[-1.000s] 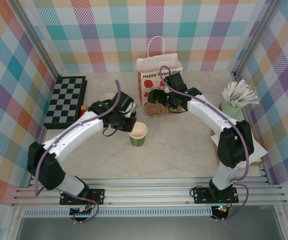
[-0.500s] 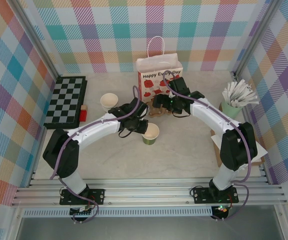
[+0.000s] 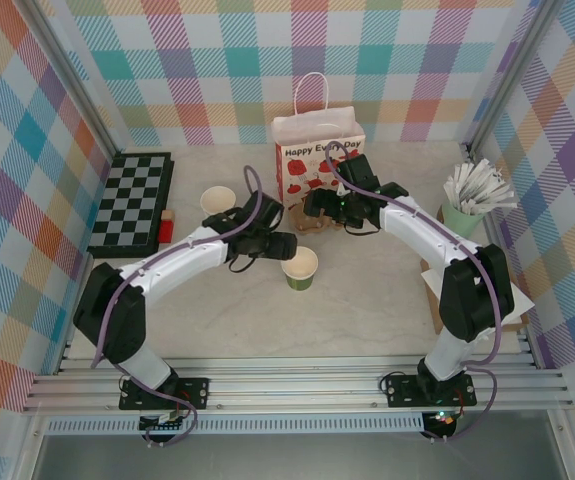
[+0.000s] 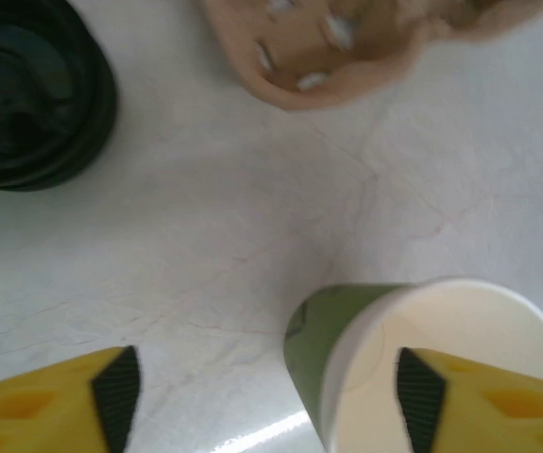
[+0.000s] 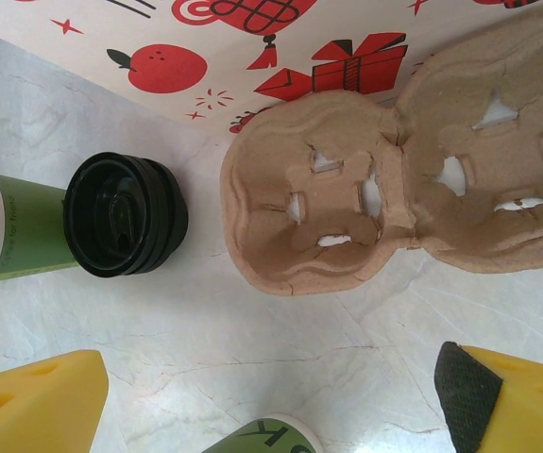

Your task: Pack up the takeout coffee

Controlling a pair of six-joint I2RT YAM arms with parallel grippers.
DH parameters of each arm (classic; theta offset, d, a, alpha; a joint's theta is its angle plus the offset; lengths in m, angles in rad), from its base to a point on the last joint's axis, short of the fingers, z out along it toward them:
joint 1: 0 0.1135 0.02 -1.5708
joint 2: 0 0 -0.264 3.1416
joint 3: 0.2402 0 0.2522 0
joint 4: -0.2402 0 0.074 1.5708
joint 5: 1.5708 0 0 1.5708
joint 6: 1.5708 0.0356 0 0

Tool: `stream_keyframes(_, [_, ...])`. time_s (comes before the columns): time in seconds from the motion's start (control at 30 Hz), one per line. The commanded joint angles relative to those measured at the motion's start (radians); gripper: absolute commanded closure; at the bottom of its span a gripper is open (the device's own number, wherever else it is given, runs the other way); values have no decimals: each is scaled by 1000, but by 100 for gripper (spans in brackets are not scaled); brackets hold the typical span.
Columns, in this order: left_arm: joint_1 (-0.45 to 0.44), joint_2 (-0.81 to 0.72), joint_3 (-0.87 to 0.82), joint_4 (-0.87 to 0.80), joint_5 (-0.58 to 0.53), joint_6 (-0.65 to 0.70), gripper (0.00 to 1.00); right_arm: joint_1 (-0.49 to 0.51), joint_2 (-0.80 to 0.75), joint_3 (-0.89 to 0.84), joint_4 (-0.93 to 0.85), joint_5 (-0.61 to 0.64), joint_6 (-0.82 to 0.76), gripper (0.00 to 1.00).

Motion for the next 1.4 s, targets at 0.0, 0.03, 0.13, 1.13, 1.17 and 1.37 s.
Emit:
stream_keyframes(0.0, [47, -36, -49, 55, -37, -104, 13, 5, -30, 1, 10, -13, -11, 8])
stream_keyframes(0.03, [64, -38, -60, 76, -18, -114, 5, 5, -30, 1, 12, -13, -11, 8])
stream_keyframes(0.13, [112, -31, -104, 178, 41, -164, 0, 5, -28, 0, 14, -13, -12, 7])
stream_keyframes(1.13, [256, 170, -75, 330, -11, -224, 5, 7, -72, -26, -8, 23, -29, 5])
stream_keyframes(1.17, [257, 171, -58, 307, -18, -211, 5, 8, -73, -28, -8, 23, -29, 5])
stream_keyframes(1.37, [254, 135, -7, 209, -39, -225, 4, 8, -76, -31, -7, 24, -32, 5])
